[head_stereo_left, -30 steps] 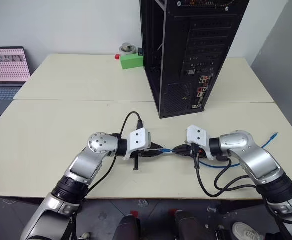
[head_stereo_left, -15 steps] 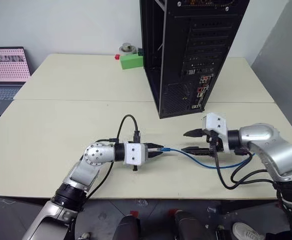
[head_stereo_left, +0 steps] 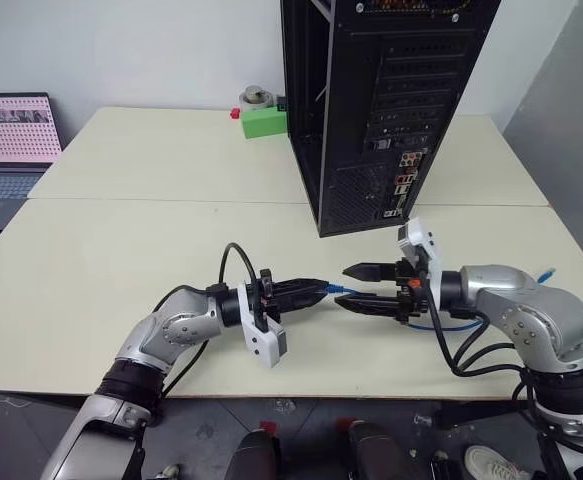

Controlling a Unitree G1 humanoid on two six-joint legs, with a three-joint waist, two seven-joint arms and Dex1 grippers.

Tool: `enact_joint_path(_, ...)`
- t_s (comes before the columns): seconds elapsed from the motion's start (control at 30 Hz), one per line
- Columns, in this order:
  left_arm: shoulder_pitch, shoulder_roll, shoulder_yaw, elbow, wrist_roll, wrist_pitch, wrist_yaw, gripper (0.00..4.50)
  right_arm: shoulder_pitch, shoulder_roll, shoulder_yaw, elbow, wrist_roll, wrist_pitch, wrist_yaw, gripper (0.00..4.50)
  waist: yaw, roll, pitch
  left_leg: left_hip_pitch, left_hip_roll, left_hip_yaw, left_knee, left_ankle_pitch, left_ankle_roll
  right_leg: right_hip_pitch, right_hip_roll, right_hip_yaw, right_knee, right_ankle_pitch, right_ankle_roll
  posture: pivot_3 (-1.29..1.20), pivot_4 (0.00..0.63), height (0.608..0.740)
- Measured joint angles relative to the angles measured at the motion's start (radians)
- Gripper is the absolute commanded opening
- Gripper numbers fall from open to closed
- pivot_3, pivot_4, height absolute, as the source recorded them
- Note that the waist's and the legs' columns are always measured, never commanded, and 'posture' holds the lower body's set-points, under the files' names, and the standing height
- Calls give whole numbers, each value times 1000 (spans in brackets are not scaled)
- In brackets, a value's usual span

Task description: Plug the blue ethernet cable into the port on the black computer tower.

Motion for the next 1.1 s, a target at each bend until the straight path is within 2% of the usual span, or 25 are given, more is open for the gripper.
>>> enact_joint_path(0.13,-2,2,8,2,38,-16,63,272,0,17,5,25,0,-1,-19,3443,0,0,0,0,0,0,0,0,0,0,0,-2,0,0,0,0,150,740)
enact_joint_path(0.2,-2,5,7,2,47,-17,75,272,-1,19,5,29,0,-1,-20,3083,0,0,0,0,0,0,0,0,0,0,0,-2,0,0,0,0,150,740)
enact_joint_path(0.23,-2,9,7,2,55,-18,87,272,-3,23,5,35,0,-1,-21,3075,-1,0,0,0,0,0,0,0,0,0,0,-2,0,0,0,0,150,740)
enact_joint_path(0.27,-2,9,7,2,61,-18,94,272,-7,29,6,44,0,-1,-24,2717,-1,0,0,0,0,0,0,0,0,0,0,-2,0,0,0,0,150,740)
enact_joint_path(0.67,0,18,6,-1,87,-13,148,272,-28,41,29,74,-3,-17,-31,36,0,0,0,0,0,0,0,0,0,0,0,-3,0,0,0,0,150,740)
enact_joint_path(1.03,1,18,6,-1,117,-4,173,272,-41,40,39,99,-1,-19,-32,0,0,0,0,0,0,0,0,0,0,0,0,-4,0,0,0,0,150,740)
enact_joint_path(1.1,0,20,3,0,115,-2,174,973,-44,40,40,103,-1,-19,-30,0,0,0,0,-1,0,0,0,0,0,0,0,-4,0,0,0,0,150,740)
